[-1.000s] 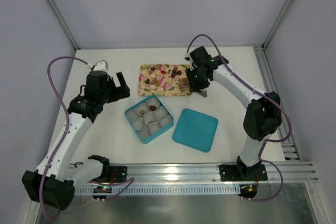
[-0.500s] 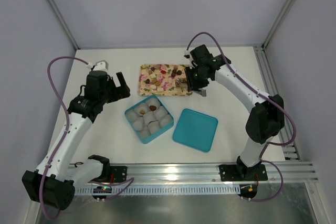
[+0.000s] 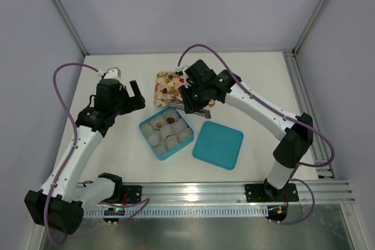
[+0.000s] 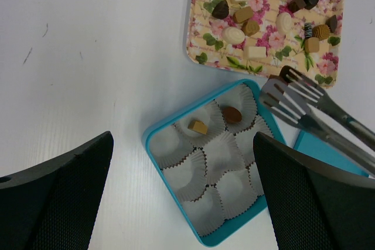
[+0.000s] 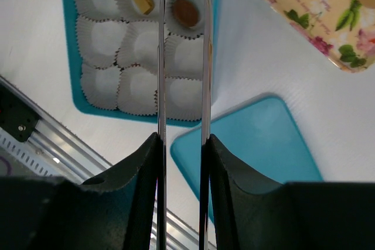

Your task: Pack the chocolate

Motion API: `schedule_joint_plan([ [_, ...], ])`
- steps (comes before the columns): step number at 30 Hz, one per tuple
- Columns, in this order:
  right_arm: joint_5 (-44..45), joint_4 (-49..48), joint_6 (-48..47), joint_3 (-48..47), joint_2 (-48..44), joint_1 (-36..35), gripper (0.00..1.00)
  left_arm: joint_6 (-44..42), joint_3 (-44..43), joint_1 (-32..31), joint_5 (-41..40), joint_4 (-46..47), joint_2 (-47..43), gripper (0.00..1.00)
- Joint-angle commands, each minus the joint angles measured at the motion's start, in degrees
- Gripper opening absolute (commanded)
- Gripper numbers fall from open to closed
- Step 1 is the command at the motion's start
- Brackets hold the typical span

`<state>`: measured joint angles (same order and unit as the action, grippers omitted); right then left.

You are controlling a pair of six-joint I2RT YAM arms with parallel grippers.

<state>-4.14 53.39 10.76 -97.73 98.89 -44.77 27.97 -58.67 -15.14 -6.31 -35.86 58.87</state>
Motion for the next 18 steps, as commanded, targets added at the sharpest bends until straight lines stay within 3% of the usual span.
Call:
schedule_joint_plan([
  [1,-0.7,0.2,1.3,-3.6,-0.9,-3.3,0.33,-0.7,0.4,-0.1,-0.5,1.2,-0.4,1.00],
  [10,-2.1,0.2,1.7,-6.6,3.5,-9.6,0.33,-0.8,0.7,-0.1,-0.9,1.1,-0.8,1.00],
  [18,-3.2,-0.6,2.2,-6.9,6.1,-10.9,0.33,-0.8,0.7,-0.1,-1.0,1.1,-1.0,1.00],
])
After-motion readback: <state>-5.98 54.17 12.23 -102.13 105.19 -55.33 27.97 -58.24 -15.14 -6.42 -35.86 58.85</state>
